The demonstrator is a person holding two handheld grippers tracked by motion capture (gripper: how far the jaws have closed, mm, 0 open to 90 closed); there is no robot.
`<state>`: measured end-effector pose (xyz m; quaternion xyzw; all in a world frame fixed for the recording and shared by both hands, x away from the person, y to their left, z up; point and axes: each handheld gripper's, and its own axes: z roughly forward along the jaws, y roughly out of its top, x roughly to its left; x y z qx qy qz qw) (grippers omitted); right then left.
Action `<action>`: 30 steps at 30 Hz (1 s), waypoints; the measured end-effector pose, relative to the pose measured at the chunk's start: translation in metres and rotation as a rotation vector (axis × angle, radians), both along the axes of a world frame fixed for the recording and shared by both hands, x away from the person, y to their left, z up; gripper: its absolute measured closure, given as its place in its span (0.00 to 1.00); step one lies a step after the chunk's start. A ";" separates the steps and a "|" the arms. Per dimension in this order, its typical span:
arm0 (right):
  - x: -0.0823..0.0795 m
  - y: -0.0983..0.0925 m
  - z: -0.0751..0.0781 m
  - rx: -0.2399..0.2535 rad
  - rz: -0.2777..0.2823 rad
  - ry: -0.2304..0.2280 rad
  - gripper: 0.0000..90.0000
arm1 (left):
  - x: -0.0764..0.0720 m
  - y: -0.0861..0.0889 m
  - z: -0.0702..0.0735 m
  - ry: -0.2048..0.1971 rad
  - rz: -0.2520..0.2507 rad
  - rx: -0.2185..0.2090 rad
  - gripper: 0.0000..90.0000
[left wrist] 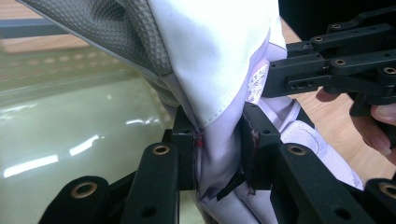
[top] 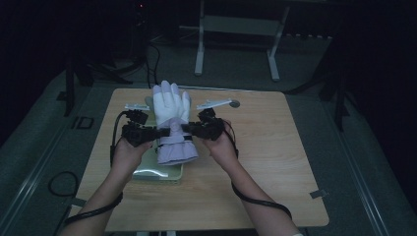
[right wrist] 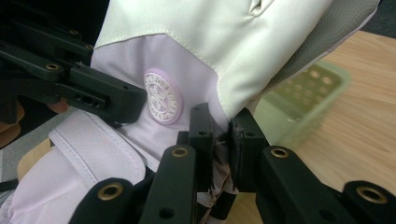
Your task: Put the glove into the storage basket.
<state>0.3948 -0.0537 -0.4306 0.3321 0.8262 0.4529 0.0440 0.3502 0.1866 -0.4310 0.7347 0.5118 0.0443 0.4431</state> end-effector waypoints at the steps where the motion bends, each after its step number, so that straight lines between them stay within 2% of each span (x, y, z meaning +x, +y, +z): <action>1: 0.001 0.007 -0.002 -0.006 0.006 0.001 0.90 | 0.000 0.003 -0.001 0.000 0.003 0.004 0.79; 7: 0.009 0.031 -0.012 -0.027 0.017 0.019 0.90 | 0.002 0.020 -0.011 0.006 0.026 0.022 0.79; 11: 0.015 0.041 -0.019 -0.045 0.023 0.040 0.90 | 0.007 0.030 -0.023 0.012 0.034 0.003 0.79; 14: 0.021 0.048 -0.028 -0.034 0.020 0.060 0.90 | 0.010 0.036 -0.032 0.026 0.050 -0.009 0.79; 16: 0.024 0.054 -0.034 -0.049 0.024 0.062 0.90 | 0.012 0.042 -0.040 0.043 0.057 -0.016 0.79; 19: 0.024 0.061 -0.044 -0.082 0.023 0.067 0.90 | 0.014 0.043 -0.051 0.074 0.058 -0.003 0.79; 25: 0.022 0.067 -0.067 -0.153 0.027 0.106 0.90 | 0.016 0.041 -0.072 0.164 0.056 0.018 0.78; 27: 0.021 0.069 -0.071 -0.182 0.026 0.124 0.90 | 0.017 0.040 -0.076 0.189 0.053 0.028 0.77; 30: 0.021 0.071 -0.069 -0.212 0.015 0.145 0.90 | 0.019 0.040 -0.077 0.202 0.049 0.032 0.77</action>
